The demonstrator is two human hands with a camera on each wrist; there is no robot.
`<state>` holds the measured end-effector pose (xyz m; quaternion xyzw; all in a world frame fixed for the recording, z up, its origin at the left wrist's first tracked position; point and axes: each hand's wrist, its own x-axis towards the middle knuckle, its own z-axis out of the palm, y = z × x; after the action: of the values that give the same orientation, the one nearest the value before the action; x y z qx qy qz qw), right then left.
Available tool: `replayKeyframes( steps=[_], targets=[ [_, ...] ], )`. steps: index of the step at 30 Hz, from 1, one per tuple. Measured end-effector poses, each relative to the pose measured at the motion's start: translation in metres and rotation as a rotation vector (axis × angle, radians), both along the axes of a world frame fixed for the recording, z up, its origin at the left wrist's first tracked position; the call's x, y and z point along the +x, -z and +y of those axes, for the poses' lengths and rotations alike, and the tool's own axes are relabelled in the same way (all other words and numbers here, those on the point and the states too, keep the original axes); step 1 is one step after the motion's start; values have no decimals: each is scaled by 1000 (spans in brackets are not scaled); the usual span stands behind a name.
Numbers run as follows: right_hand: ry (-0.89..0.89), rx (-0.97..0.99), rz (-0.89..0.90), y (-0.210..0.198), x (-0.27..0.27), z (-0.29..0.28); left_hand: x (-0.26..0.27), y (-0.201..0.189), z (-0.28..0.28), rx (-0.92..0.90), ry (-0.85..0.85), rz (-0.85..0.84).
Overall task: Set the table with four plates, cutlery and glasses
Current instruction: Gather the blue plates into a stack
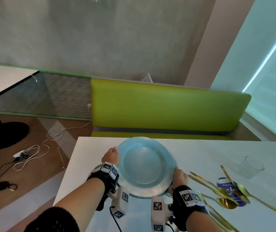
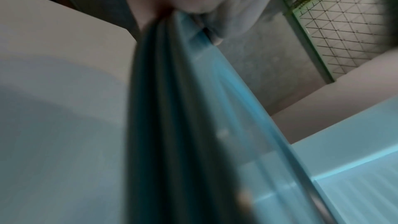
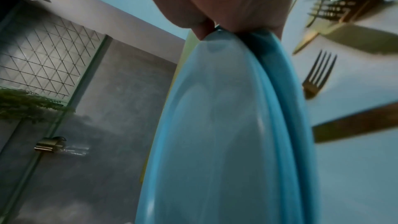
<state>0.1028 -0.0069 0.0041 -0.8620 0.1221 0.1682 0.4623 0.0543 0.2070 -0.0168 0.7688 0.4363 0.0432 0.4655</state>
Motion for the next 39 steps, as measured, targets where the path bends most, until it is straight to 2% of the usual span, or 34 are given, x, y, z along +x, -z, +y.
replayKeyframes(
  steps=[2,3,8,11,15,19,23,27,39],
  targets=[
    [104,244,66,10,-6,20,-11,5,16,35,1,59],
    [132,299,90,18,-6,28,-17,8,24,29,-6,70],
    [175,314,147,43,-16,66,-40,24,54,-25,-21,110],
    [130,327,210,45,-23,85,-50,35,70,-35,-32,150],
    [33,310,232,59,-34,104,-59,46,85,-55,-24,180],
    [-46,200,263,92,-37,116,-66,56,97,-62,-34,204],
    [-93,178,319,78,-45,124,-67,67,110,-56,-19,226],
    [-101,197,334,89,-38,132,-66,71,119,-50,-18,216],
    [-177,66,298,106,-21,142,-63,70,135,-83,65,232]
  ],
)
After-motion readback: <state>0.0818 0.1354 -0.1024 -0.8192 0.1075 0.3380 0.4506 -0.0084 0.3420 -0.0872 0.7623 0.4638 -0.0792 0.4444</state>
